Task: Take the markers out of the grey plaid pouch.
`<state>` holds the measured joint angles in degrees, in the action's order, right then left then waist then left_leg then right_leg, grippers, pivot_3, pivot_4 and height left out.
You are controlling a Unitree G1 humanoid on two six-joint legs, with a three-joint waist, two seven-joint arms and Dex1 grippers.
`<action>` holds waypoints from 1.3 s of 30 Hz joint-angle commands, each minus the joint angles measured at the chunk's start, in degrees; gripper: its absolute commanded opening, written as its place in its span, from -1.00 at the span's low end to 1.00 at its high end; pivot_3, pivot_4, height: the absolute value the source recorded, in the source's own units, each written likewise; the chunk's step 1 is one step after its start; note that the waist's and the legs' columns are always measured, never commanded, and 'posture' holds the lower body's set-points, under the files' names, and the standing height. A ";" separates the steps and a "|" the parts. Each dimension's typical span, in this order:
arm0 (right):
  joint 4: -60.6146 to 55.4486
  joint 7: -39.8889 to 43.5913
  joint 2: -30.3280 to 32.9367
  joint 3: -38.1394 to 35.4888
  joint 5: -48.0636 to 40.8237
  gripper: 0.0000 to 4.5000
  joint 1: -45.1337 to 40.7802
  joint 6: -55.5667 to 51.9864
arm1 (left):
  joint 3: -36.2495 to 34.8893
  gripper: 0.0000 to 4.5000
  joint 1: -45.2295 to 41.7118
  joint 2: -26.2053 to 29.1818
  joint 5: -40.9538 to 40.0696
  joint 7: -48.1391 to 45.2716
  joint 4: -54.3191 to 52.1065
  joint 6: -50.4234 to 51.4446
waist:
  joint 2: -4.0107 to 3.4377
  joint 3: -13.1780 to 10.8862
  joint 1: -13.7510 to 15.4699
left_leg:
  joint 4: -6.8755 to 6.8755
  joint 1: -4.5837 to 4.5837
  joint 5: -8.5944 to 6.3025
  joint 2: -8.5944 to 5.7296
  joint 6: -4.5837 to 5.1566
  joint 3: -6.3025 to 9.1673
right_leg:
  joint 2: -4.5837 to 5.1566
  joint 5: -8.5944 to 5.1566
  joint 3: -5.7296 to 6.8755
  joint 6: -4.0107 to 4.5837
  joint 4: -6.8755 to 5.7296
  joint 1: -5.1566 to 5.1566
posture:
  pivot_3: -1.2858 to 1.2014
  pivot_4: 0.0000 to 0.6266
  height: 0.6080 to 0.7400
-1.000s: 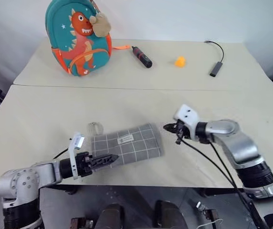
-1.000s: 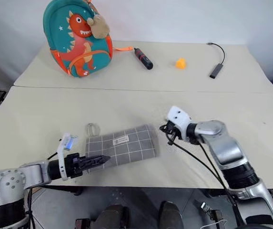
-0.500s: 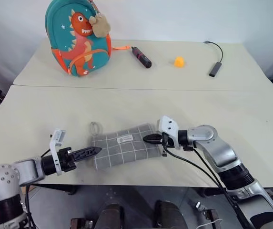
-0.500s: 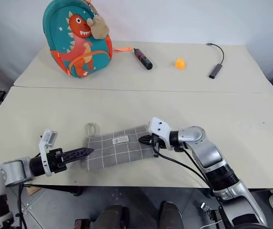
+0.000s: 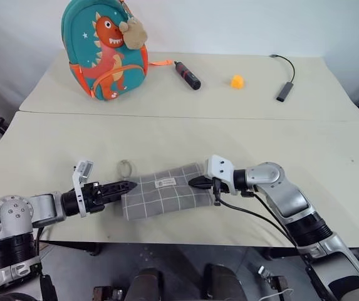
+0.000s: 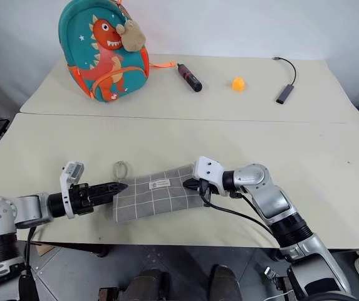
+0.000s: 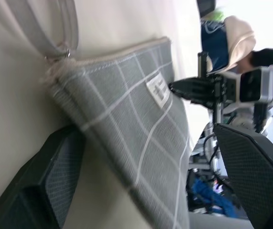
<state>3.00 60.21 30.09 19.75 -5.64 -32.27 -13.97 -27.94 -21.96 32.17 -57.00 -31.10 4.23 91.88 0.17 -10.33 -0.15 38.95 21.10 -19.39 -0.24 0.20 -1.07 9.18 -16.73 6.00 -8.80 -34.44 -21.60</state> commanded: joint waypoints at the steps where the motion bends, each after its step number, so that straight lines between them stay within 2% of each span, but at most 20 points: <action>1: 0.42 0.72 0.26 0.28 0.65 -1.00 0.82 0.12 | 3.70 0.75 0.45 0.03 -2.37 1.02 1.49 0.62 | 0.00 0.00 -0.08 | 0.00 0.00 0.00 0.00 0.00 0.00 | 0.00 0.00 0.00 0.00 0.00 0.00 | 0.03 -0.52 1.00; 6: 0.10 0.67 0.34 -0.15 0.51 -1.00 0.91 0.21 | 4.99 0.06 -0.23 -0.30 -3.71 2.31 2.81 0.62 | 0.00 0.00 -0.11 | -0.01 0.02 0.00 0.00 0.00 0.01 | 0.00 0.00 0.01 0.00 0.01 0.00 | 0.03 -0.52 1.00; 14: -1.83 1.46 1.62 -1.79 -0.74 -1.00 2.96 0.66 | 1.98 -0.97 -1.61 -2.18 -2.61 5.08 5.01 0.62 | -0.01 0.01 0.02 | -0.01 0.00 0.00 0.00 0.00 0.01 | 0.00 0.00 0.01 0.00 0.01 0.00 | 0.03 -0.52 1.00; 18: -2.06 3.02 2.26 -3.79 -2.78 -1.00 4.34 3.21 | 2.92 -1.00 -1.36 -1.53 -4.69 4.06 4.59 0.62 | -0.01 0.01 -0.01 | 0.00 -0.01 0.00 0.00 -0.01 -0.01 | 0.00 0.00 0.01 0.00 0.01 0.01 | 0.03 -0.52 1.00; 20: -4.00 5.52 2.53 -8.86 -9.51 -0.92 6.23 2.59 | 3.02 -1.00 -0.95 -2.28 -5.26 1.96 0.96 -1.49 | 0.00 0.00 0.09 | 0.00 0.00 0.00 0.00 0.00 -0.01 | 0.00 0.00 0.01 0.00 0.01 0.01 | 0.03 -0.52 1.00; 23: -7.99 7.15 5.75 -17.15 -18.75 -0.61 9.55 -5.23 | 4.41 -1.00 -0.06 -2.45 -2.99 -2.72 -4.64 -11.47 | 0.03 -0.05 0.22 | -0.01 0.11 -0.01 0.01 0.00 0.06 | 0.01 0.00 0.07 0.00 0.11 0.01 | 0.03 -0.52 1.00; 28: -8.50 7.81 14.02 -24.33 -22.70 0.14 14.41 -12.76 | 9.00 -1.00 1.93 -0.17 3.57 -14.73 -9.16 -29.71 | 0.03 -0.08 0.39 | -0.08 0.19 -0.01 0.01 0.00 -0.02 | -0.01 0.03 0.14 0.00 0.36 0.02 | 0.03 -0.52 1.00; 30: -5.33 8.67 17.93 -27.96 -23.61 0.45 15.86 -15.58 | 12.12 -1.00 1.51 -1.56 9.77 -19.13 -10.11 -42.94 | 0.00 -0.10 0.24 | -0.13 0.17 -0.02 0.04 -0.01 -0.36 | -0.04 0.03 0.15 0.01 0.39 0.02 | 0.03 -0.52 1.00; 32: -0.12 8.83 21.20 -32.91 -25.83 0.75 14.84 -19.07 | 17.43 -1.00 -0.23 -4.75 20.16 -23.88 -8.87 -63.57 | -0.09 -0.17 0.53 | -0.12 0.17 -0.02 0.05 -0.01 -0.54 | -0.04 0.07 0.14 0.01 0.43 0.02 | 0.03 -0.52 1.00; 34: 2.10 7.42 22.21 -35.78 -29.52 0.99 11.23 -24.69 | 21.48 -1.00 -1.95 -6.85 27.10 -25.76 -5.11 -75.66 | -0.11 -0.17 1.05 | -0.10 0.21 -0.01 0.04 0.06 -0.67 | -0.02 0.21 0.12 0.00 0.59 0.02 | 0.03 -0.52 1.00; 39: 3.13 2.01 21.28 -35.84 -35.93 0.99 -1.53 -39.81 | 28.57 -1.00 -5.11 -11.27 39.14 -28.93 6.32 -101.12 | -0.13 -0.18 0.55 | -0.09 0.14 -0.05 0.19 0.11 -0.89 | -0.07 0.26 0.12 -0.01 0.62 -0.02 | 0.03 -0.52 1.00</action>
<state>7.30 64.12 51.75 -15.04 -37.67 -30.84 -48.17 -0.78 -26.33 21.50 -21.33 -58.64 8.28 -0.38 0.04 -10.51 0.39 38.88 21.25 -19.43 -0.04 0.32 -1.97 9.11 -16.47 6.12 -8.81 -33.84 -21.63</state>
